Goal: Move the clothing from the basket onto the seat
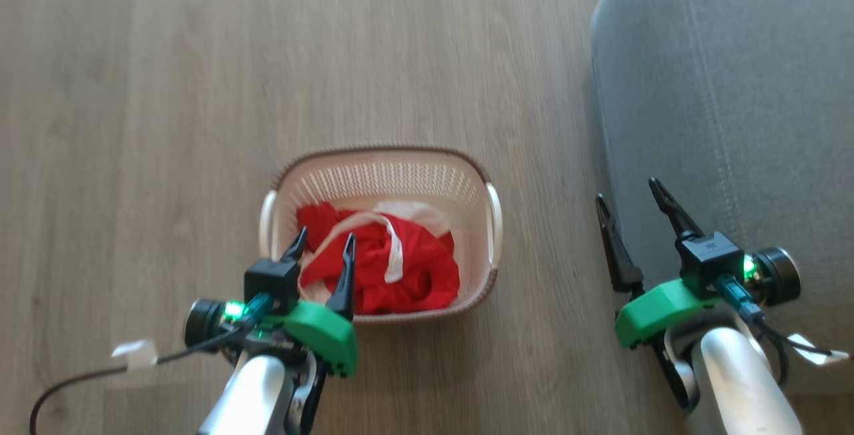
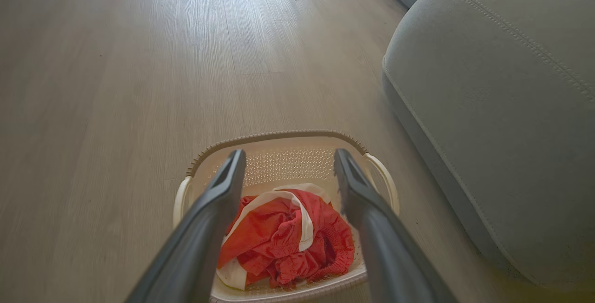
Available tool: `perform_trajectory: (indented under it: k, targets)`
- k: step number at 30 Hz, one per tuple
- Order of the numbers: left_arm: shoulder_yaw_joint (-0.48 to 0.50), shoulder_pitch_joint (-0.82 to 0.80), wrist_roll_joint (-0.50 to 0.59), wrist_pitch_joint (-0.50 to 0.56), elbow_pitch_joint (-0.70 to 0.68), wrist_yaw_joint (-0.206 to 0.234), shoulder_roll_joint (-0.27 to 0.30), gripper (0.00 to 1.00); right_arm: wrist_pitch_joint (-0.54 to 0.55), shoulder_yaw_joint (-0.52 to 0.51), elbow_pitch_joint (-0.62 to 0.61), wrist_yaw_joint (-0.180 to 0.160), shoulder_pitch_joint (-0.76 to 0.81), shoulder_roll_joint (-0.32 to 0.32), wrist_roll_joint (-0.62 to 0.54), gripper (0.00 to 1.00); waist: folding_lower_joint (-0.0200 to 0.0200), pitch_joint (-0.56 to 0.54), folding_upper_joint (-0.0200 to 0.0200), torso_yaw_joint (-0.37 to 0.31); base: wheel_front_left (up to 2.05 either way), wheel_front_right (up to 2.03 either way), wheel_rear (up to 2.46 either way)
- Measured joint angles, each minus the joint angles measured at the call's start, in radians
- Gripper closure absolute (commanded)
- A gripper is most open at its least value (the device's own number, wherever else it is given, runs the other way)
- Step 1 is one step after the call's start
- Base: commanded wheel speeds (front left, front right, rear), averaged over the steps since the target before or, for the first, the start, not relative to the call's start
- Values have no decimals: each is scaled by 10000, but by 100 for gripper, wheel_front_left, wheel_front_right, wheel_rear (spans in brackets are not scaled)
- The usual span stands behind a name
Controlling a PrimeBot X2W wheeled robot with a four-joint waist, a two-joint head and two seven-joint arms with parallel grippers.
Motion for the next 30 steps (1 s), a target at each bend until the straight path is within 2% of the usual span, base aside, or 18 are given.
perform_trajectory:
  k: [8, 14, 22, 30]
  targets:
    - [-717, -1801, 579, 0, 1701, -96, -29, 0, -25, 79, -863, 0, -806, -94, -98, 0, 2, 1697, 0, -411, 0, 0, 0]
    - [-1691, -3450, 744, 0, 3394, -261, -67, 0, -42, -25, -1563, 0, -1223, -307, -215, 0, 1, 3038, 0, -640, 0, 0, 0]
    - [-2435, -5317, 349, -2, 5076, -46, -94, 0, -71, -301, -2493, 0, -1584, -428, -293, 0, 1, 4737, 0, -886, 0, 0, 0]
    - [-3319, -6917, -282, -2, 6711, -209, -86, 0, -71, -587, -3244, 0, -1832, -424, -353, 0, 1, 6151, -1, -1149, 0, 0, 0]
